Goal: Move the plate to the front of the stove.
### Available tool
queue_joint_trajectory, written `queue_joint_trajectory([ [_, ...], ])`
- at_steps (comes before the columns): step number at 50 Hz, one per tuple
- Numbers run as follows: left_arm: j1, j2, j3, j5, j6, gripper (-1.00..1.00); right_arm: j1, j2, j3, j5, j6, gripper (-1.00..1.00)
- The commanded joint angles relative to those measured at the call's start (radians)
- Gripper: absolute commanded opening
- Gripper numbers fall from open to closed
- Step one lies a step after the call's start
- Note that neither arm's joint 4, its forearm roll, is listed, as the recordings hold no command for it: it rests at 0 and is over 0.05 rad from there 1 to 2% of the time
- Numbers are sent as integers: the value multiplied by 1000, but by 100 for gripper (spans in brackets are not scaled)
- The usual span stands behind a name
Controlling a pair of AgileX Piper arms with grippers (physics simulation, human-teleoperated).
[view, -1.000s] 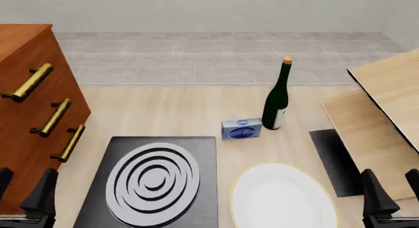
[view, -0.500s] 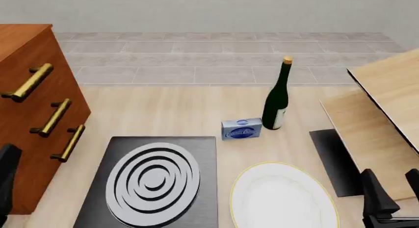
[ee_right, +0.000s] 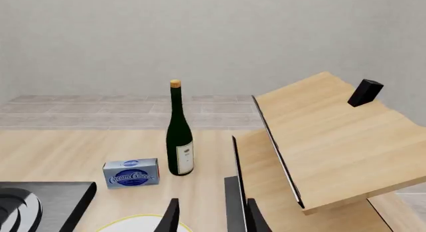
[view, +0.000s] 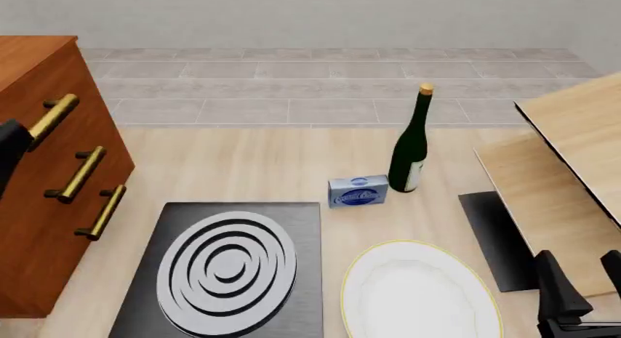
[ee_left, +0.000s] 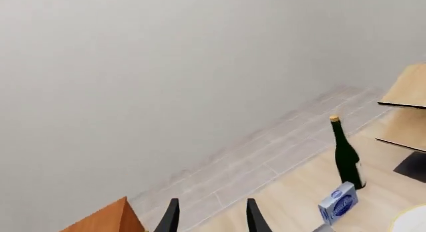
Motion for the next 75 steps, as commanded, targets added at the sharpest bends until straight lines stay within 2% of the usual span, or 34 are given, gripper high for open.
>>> queue_joint_trajectory([
  [1,-146,137,-85,-48,179,100,0,0,0,0,0,100],
  [5,-244,186,-116,-59,265,100,0,0,0,0,0,100],
  [8,-283,214,-133,-60,289,100,0,0,0,0,0,100],
  [12,-352,266,-124,-87,356,100,0,0,0,0,0,100],
  [23,-485,393,-135,-129,468,100,0,0,0,0,0,100],
  [31,-539,465,-122,-163,538,100,0,0,0,0,0,100],
  [42,-618,544,-133,-174,604,100,0,0,0,0,0,100],
  [53,-718,636,-87,-216,675,100,0,0,0,0,0,100],
  [54,-721,644,-97,-208,662,100,0,0,0,0,0,100],
  [67,-780,736,-54,-260,712,100,0,0,0,0,0,100],
  [75,-813,781,-50,-268,717,100,0,0,0,0,0,100],
])
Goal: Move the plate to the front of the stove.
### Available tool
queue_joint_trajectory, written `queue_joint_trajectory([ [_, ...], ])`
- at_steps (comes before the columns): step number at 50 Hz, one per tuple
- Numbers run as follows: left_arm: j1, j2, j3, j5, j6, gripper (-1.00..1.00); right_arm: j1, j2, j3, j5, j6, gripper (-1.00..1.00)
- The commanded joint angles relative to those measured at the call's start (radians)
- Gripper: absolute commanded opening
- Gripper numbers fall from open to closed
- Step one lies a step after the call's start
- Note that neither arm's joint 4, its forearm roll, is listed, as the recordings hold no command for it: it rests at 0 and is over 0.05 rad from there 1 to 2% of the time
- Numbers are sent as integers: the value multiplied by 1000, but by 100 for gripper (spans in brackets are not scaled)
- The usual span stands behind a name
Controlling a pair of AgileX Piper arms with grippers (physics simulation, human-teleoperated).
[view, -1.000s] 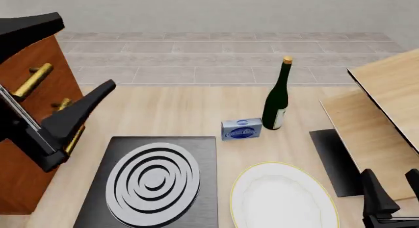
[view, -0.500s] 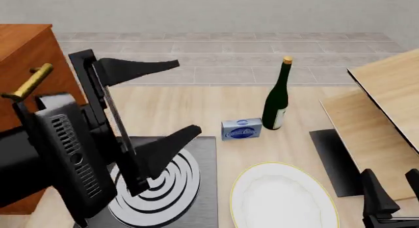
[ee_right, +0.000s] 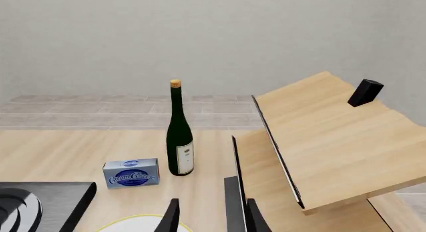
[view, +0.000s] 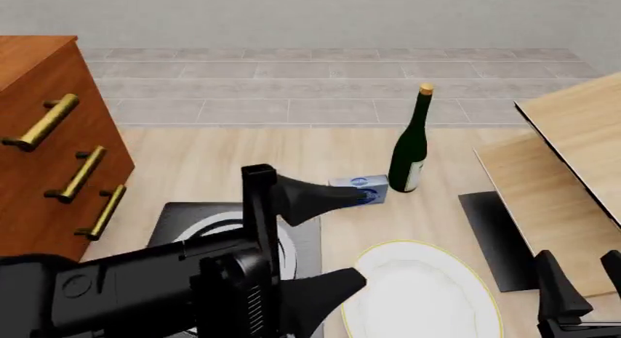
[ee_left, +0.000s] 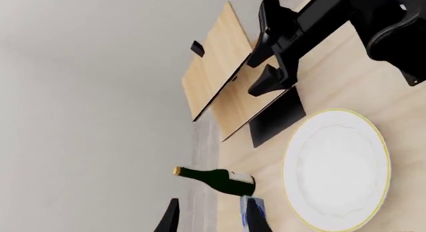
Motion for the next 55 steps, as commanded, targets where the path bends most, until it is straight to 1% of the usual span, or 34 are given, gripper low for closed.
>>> queue_joint_trajectory([
  [1,-48,68,19,-25,24,100,0,0,0,0,0,100],
  [13,-77,115,42,-65,52,100,0,0,0,0,0,100],
  [15,-83,123,50,-71,58,100,0,0,0,0,0,100],
  [16,-81,128,70,-88,75,100,0,0,0,0,0,100],
  [21,-85,148,97,-117,89,100,0,0,0,0,0,100],
  [36,-129,210,128,-159,92,100,0,0,0,0,0,100],
  [45,-151,260,162,-210,110,100,0,0,0,0,0,100],
  [52,-168,276,157,-214,110,100,0,0,0,0,0,100],
  [55,-168,288,172,-236,120,100,0,0,0,0,0,100],
])
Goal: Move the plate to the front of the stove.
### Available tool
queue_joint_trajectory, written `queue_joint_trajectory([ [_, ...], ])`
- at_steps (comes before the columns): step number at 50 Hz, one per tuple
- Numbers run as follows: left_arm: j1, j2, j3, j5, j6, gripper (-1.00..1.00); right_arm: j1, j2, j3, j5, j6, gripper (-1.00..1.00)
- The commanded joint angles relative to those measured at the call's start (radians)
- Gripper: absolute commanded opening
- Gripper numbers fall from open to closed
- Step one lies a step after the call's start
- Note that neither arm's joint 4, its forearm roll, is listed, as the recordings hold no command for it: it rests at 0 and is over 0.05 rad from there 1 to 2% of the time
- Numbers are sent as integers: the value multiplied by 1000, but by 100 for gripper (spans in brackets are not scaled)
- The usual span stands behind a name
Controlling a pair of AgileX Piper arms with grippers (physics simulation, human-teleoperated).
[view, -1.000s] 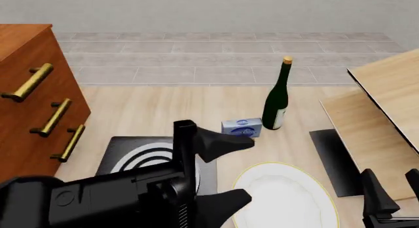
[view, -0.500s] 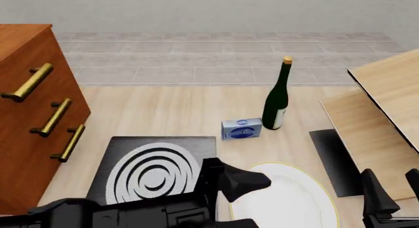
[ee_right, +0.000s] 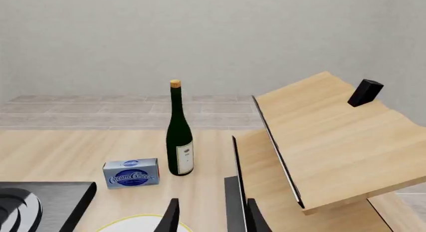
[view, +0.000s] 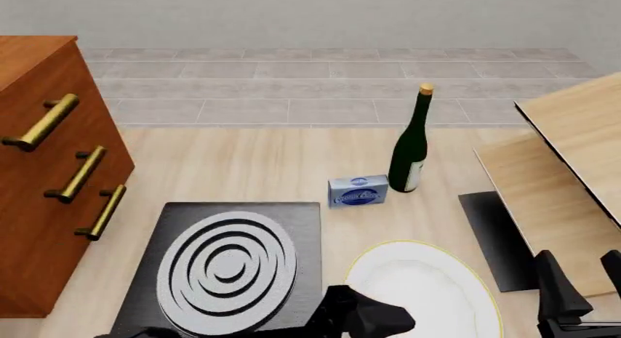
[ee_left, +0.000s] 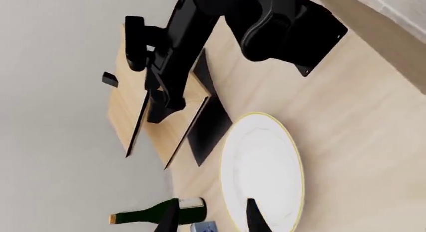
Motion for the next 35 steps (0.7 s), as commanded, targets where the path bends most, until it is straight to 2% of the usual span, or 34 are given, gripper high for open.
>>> queue_joint_trajectory([
  [1,-20,41,23,-40,12,100,0,0,0,0,0,100],
  [35,-49,125,72,-105,34,100,0,0,0,0,0,100],
])
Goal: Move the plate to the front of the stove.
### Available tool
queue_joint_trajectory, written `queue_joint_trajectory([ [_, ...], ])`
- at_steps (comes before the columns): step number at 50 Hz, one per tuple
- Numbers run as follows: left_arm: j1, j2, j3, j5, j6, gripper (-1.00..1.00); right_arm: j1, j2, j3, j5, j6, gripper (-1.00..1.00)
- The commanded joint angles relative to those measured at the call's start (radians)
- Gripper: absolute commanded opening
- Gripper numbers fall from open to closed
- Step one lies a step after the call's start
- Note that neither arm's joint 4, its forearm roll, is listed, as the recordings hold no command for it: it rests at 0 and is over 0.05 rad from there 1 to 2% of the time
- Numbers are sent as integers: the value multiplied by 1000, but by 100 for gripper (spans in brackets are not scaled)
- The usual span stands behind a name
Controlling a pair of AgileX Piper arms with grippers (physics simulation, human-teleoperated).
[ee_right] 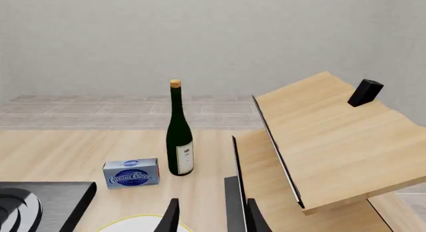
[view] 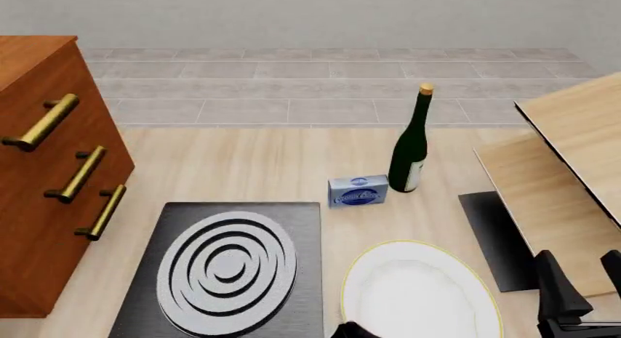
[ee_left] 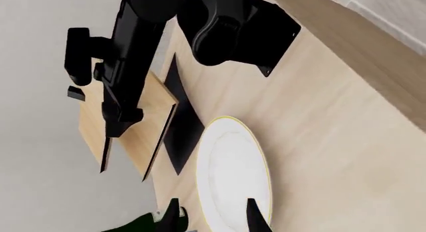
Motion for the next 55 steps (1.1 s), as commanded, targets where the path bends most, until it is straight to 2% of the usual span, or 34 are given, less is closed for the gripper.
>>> queue_joint_trajectory([
  [1,-8,30,7,-18,3,100,0,0,0,0,0,100],
  [23,-52,112,-64,20,-43,100,0,0,0,0,0,100],
  [55,1,206,-59,-28,16,100,0,0,0,0,0,100],
])
